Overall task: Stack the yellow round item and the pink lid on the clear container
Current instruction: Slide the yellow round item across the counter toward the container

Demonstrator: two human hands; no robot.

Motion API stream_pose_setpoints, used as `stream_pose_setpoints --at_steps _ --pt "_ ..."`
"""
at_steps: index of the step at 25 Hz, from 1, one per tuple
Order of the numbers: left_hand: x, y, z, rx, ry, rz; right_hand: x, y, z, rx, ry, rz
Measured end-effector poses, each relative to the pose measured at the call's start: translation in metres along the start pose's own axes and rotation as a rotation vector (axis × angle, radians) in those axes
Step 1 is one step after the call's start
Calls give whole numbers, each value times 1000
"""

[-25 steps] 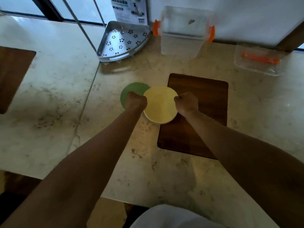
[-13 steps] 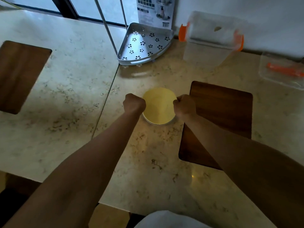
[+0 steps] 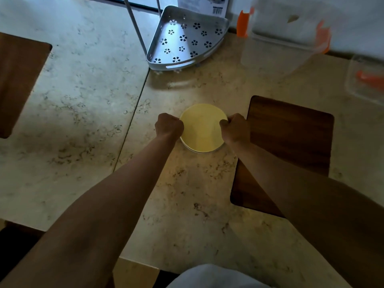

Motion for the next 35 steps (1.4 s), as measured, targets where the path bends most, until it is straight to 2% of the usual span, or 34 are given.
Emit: stream_pose_setpoints --at_steps 7,14,20,26,35 --pt "-3 -1 0 -73 31 -34 0 -1 -3 -19 -4 -7" --pt "-6 -5 -7 -166 149 -42 8 -3 -2 86 -120 5" --pt "-9 -2 -8 -267 258 -30 9 -6 -2 37 -138 17" --pt "-14 5 -3 -302 278 -72 14 -5 -3 60 -195 6" --pt "-21 9 -4 -226 224 -34 12 -3 -9 -102 -91 83"
Point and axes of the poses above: each hand's wrist, its own y-axis towards the middle knuckle, its own x-axis out of the back of the hand, z = x × y, the point moved 3 cm from there along y, towards the middle knuckle, and after that the axes turned 15 degrees about -z, right-handed, at the moved point
